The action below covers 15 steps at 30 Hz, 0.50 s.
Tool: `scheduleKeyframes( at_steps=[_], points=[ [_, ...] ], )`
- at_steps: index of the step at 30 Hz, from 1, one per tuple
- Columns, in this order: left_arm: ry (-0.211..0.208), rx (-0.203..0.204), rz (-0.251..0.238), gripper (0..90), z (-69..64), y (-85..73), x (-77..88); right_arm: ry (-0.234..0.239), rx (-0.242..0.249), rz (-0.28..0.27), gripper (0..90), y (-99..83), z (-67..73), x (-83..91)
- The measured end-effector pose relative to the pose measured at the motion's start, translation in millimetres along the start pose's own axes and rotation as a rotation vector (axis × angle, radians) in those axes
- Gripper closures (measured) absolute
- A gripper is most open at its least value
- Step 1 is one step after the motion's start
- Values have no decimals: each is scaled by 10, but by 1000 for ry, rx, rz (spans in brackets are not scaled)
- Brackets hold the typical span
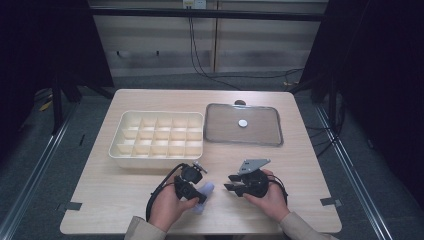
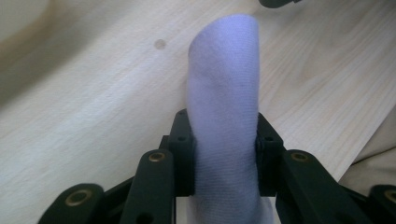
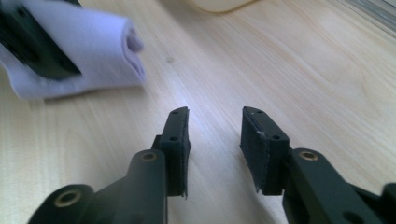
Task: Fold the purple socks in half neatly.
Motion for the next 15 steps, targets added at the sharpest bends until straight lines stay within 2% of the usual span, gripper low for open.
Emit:
scheduleKeyframes(
  at_steps=[2,6,9,11,13,15],
  points=[
    [5,8,-9,674,39,0,34,-2,-12,6,587,-17,-9,-7],
    [17,22,-28,674,101,4,102,-2,-5,5,552,-35,-19,-21],
    [23,23,-40,673,150,8,144,1,-10,-2,490,-37,-23,-27],
    [26,27,-37,673,164,4,153,1,-5,-2,470,-39,-22,-29],
    [28,29,-36,673,209,-9,181,-2,18,-5,403,-49,-1,-43],
    [30,35,-38,673,248,-21,205,-8,31,-6,397,-55,10,-44]
  ],
)
Point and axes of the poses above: each handheld gripper's, and its own axes: x roughly backward along the jaws, y roughly out of its top, z roughly to its left, the point moved 5 cm from there along -x, roughly forward along the jaws, and after that the axes turned 3 degrees about y, right-handed, at the moved point
